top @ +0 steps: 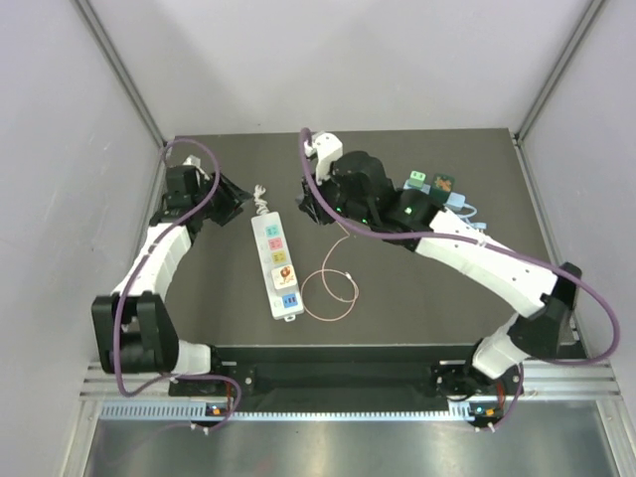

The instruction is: Insert the plug

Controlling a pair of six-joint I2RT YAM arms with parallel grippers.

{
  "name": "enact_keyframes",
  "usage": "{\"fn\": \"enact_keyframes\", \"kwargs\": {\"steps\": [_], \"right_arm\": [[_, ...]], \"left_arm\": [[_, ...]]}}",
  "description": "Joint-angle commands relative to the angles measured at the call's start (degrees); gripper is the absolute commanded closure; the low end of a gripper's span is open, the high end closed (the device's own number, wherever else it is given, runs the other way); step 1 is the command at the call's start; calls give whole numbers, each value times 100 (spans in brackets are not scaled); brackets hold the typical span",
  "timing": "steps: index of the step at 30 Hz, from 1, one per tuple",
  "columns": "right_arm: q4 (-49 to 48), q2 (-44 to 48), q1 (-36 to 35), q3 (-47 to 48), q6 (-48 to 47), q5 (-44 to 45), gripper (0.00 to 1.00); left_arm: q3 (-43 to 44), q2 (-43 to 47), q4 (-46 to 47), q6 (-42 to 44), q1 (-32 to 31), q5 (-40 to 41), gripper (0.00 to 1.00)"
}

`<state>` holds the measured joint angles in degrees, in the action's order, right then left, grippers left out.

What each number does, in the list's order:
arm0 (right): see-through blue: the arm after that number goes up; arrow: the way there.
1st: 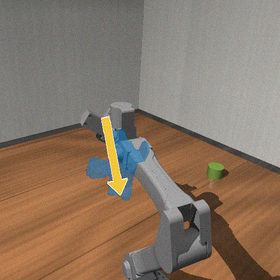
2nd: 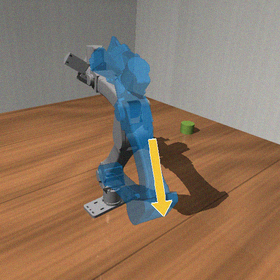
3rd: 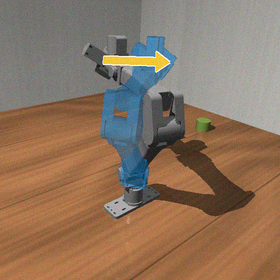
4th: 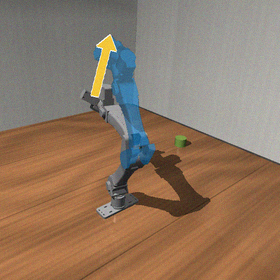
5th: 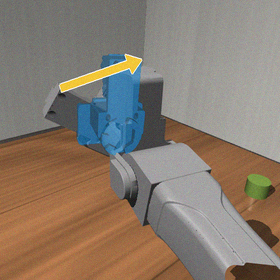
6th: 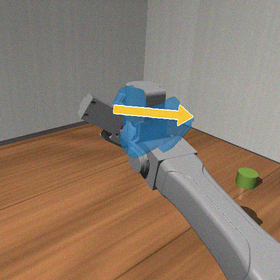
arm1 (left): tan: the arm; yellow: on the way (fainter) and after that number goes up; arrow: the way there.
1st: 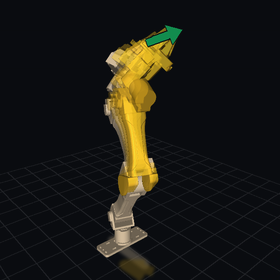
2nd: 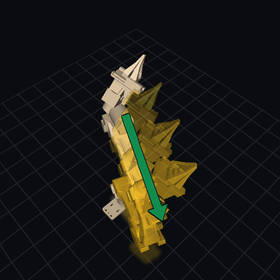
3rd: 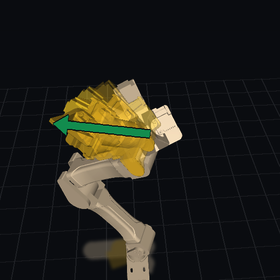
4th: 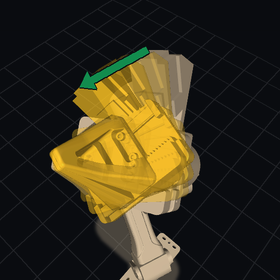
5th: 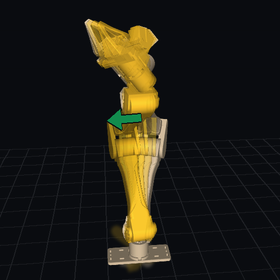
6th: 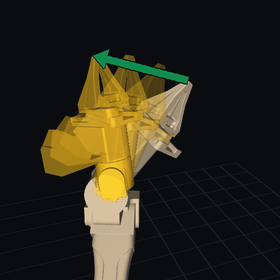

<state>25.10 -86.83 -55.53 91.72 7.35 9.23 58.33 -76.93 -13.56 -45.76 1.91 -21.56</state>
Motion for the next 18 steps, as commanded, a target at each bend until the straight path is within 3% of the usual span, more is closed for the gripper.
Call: {"fn": "enact_keyframes", "kwargs": {"steps": [1, 3, 10, 14, 18], "right_arm": [[952, -317, 182, 460, 74, -817, 100], [1276, -563, 235, 636, -93, -906, 100], [1331, -862, 297, 566, -1085, -1564, 100], [1190, -1020, 306, 496, -1710, -1810, 100], [1278, -1336, 332, 758, -2238, -1988, 100]], "left_arm": [[232, -445, -375, 726, 46, 416, 45], [319, -840, -445, 875, 46, 538, 57], [909, -1816, -1140, 1368, 46, 1347, 75], [865, -2150, -974, 1289, 37, 1190, 83], [865, -2625, -701, 1139, -76, 734, 86]]}}
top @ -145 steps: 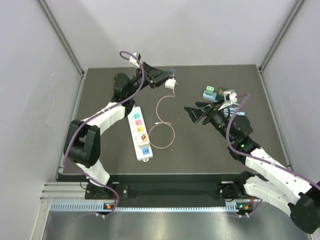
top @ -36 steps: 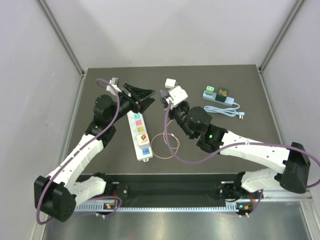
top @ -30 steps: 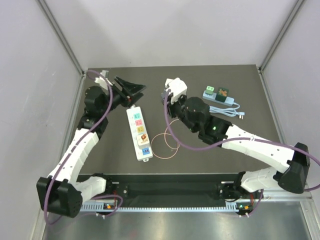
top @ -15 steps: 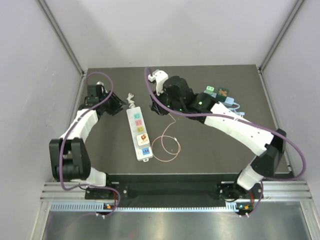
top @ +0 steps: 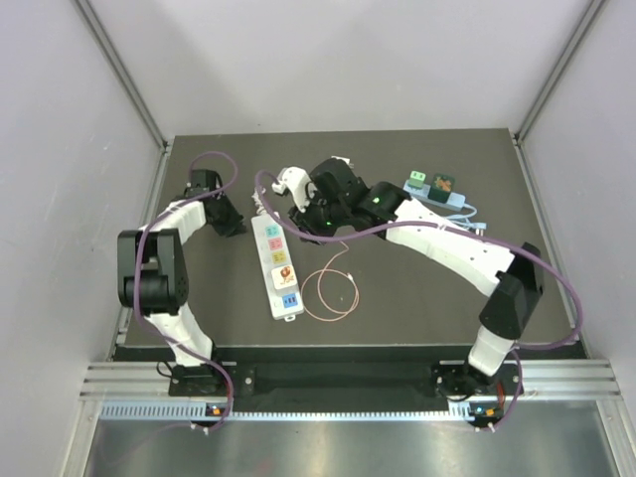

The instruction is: Insert the plug

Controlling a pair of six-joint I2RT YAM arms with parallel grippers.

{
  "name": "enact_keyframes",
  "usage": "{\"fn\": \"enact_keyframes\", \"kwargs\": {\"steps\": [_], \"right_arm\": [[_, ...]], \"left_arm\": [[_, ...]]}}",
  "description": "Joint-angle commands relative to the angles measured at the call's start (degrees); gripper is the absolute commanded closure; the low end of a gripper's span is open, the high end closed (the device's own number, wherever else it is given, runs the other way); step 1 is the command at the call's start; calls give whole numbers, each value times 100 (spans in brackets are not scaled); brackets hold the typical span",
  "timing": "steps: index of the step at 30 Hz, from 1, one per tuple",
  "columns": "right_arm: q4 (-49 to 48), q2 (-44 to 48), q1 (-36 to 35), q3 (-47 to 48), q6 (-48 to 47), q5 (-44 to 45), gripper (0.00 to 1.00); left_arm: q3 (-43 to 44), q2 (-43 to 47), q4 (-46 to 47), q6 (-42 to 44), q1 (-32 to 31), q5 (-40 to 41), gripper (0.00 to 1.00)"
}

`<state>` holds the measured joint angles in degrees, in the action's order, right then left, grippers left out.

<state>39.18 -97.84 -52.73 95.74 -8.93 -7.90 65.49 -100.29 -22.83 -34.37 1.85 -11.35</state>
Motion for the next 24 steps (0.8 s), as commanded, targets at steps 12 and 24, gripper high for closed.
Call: {"fn": "enact_keyframes", "kwargs": {"steps": [12, 24], "right_arm": [[740, -1149, 544, 1377, -1823, -941, 100], [2101, -2440, 1028, 2615, -2104, -994, 100]], "left_arm": [[491, -1036, 1245, -534, -1019, -1289, 87], [895, -703, 799, -757, -555, -1520, 67]]}}
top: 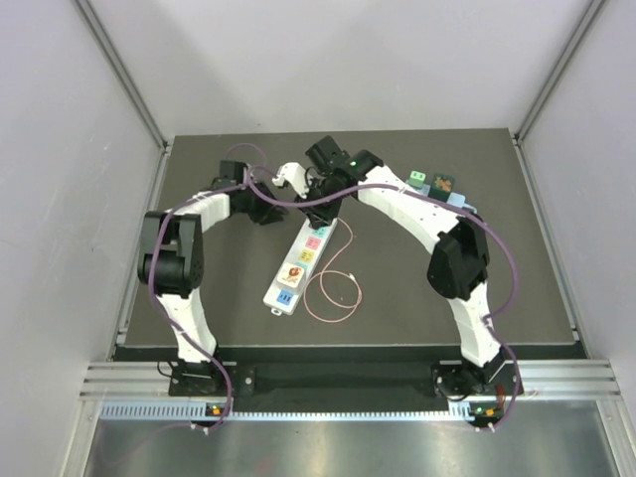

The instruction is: Insert the plug

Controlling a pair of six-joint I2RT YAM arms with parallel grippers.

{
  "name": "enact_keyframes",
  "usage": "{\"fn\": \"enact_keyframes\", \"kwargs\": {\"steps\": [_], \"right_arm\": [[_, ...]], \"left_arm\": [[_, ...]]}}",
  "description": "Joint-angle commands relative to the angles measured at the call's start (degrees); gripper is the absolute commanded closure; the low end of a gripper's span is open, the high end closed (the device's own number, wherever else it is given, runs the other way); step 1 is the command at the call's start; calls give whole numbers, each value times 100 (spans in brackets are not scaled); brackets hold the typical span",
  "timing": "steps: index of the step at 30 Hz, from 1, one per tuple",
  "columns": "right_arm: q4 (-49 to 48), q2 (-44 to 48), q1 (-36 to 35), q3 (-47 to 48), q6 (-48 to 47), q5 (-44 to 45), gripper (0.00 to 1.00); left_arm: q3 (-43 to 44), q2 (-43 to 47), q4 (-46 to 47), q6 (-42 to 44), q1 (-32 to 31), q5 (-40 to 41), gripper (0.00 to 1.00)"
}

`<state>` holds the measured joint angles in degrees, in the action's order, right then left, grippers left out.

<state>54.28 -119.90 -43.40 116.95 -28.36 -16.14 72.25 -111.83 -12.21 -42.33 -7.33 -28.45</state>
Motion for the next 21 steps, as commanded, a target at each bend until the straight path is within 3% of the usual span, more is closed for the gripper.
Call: {"fn": "enact_keyframes", "kwargs": {"steps": [1, 4, 5, 8, 9, 15, 18, 21], "right_arm": [[679, -419, 138, 626, -126, -92, 100], [917, -622, 200, 944, -29, -3, 100], [883, -623, 209, 901, -29, -20, 100], [724, -666, 235, 847, -21, -126, 100], [707, -701, 253, 874, -29, -161, 100], [786, -1035, 305, 1199, -196, -47, 100], [724, -1097, 323, 1190, -424, -38, 100], [733, -1237, 349, 1356, -451, 15, 100]], "left_arm": [[263, 556, -543, 127, 382, 312, 63], [55, 907, -844, 444, 355, 51, 53], [-87, 1030, -975, 497, 355, 93, 40], [-457, 1409, -1378, 786, 417, 523, 32], [-483, 1488, -1503, 909, 469, 655, 24], [-659, 1963, -2022, 1033, 548, 1289, 20], [-1052, 2296, -1849, 858, 698, 1491, 20], [-1685, 2683, -1409, 489, 1312, 1072, 20]]}}
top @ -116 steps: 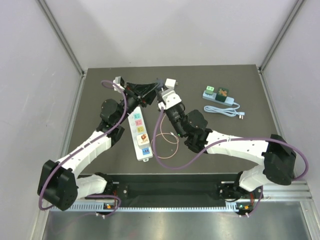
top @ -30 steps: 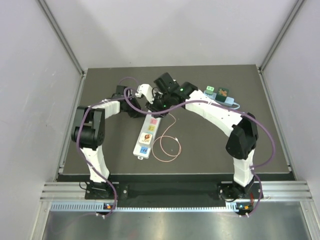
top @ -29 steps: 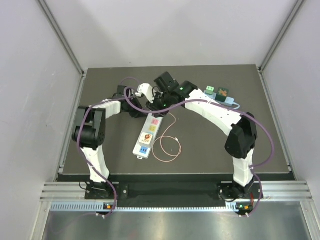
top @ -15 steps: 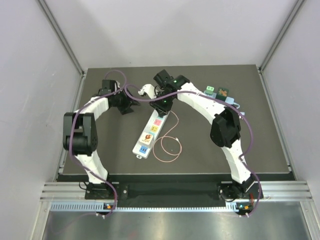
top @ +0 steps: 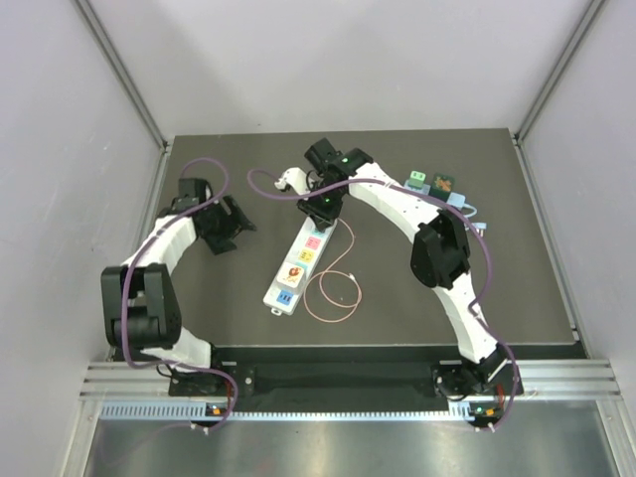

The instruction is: Insert the plug

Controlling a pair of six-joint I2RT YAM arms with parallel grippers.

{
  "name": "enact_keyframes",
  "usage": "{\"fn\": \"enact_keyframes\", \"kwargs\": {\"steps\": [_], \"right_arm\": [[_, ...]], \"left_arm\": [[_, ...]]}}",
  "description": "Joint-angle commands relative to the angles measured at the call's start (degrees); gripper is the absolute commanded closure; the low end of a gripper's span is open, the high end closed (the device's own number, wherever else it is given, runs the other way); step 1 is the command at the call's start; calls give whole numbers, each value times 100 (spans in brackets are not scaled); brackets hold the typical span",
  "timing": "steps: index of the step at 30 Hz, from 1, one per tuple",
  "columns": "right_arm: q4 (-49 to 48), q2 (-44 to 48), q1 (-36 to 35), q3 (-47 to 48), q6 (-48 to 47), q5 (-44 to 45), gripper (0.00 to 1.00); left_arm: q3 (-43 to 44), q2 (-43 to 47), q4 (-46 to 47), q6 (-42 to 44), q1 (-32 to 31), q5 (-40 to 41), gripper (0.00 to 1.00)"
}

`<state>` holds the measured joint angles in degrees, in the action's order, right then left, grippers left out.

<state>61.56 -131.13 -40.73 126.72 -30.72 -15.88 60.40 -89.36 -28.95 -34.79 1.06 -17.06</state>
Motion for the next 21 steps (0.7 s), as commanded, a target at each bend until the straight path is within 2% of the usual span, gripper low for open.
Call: {"fn": "enact_keyframes", "kwargs": {"steps": [1, 5, 21], "right_arm": [[23, -201, 92, 493, -224, -20, 100], [-82, -202, 92, 486, -338, -82, 100], [-136, 255, -172, -182, -856, -442, 100]], "left_arm": [[-607, 542, 467, -353, 596, -148, 20], [-828, 622, 645, -354, 940, -360, 21], [-1022, 947, 803, -327, 940, -219, 22]]}}
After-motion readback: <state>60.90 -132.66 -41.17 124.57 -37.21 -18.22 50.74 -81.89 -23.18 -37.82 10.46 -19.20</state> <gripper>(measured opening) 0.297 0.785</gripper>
